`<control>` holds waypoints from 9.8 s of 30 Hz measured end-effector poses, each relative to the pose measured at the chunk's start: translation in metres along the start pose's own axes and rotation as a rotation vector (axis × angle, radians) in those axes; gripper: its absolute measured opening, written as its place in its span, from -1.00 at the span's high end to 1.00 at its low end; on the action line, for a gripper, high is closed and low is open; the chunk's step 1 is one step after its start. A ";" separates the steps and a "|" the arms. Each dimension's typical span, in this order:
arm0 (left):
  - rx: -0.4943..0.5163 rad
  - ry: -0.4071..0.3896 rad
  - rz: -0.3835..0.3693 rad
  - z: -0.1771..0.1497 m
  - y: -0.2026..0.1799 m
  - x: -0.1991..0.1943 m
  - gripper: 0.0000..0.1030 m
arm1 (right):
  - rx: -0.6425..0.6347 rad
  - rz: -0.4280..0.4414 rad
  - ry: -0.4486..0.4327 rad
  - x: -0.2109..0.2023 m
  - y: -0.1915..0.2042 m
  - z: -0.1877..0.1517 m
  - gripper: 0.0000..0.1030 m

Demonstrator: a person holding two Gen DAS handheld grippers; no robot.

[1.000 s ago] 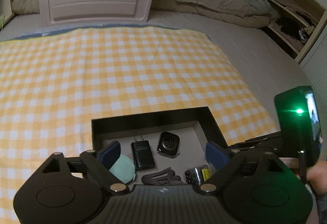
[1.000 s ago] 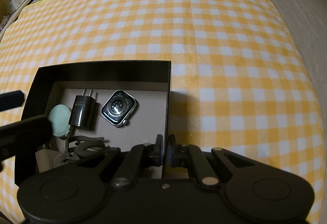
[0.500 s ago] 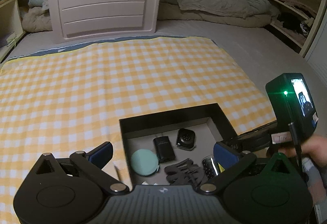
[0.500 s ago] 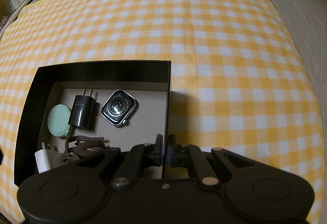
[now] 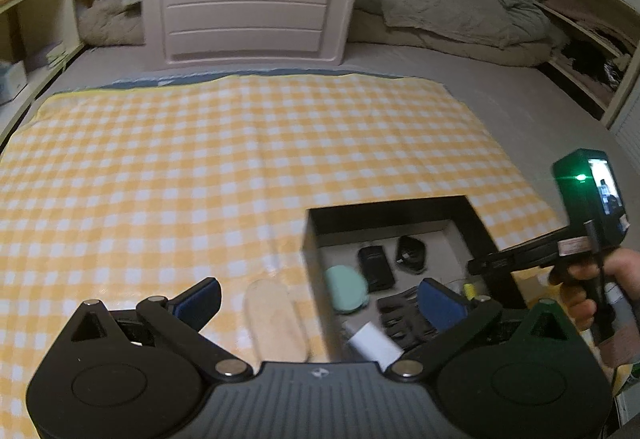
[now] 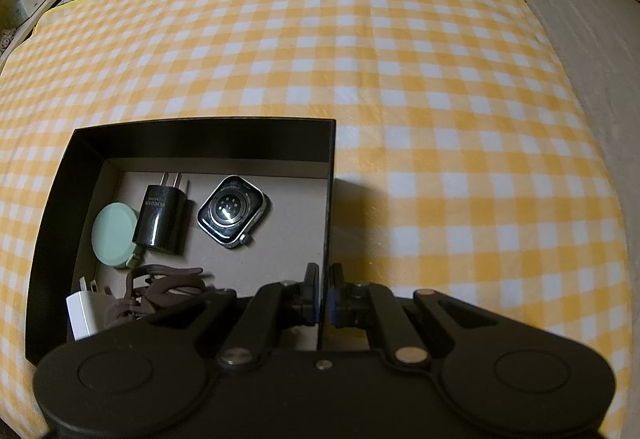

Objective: Organize rigid objects

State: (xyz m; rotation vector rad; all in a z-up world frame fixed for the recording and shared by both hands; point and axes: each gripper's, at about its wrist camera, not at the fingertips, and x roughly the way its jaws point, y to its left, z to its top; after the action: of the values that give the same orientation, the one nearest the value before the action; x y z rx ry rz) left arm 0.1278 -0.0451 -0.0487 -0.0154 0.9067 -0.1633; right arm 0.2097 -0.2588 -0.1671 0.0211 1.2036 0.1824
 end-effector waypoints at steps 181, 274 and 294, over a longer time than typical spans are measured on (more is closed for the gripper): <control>0.015 0.041 -0.062 0.011 -0.043 0.062 -1.00 | 0.034 -0.019 -0.149 -0.072 -0.013 0.005 -0.02; 0.045 -0.181 0.111 -0.087 -0.032 -0.105 -1.00 | -0.007 -0.068 -0.461 -0.215 0.045 -0.153 -1.00; 0.048 -0.182 0.112 -0.087 -0.034 -0.105 -1.00 | -0.010 -0.068 -0.461 -0.215 0.045 -0.154 -1.00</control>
State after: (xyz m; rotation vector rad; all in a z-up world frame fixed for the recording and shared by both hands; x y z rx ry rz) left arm -0.0086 -0.0585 -0.0174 0.0638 0.7195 -0.0778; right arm -0.0131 -0.2597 -0.0188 0.0121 0.7420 0.1153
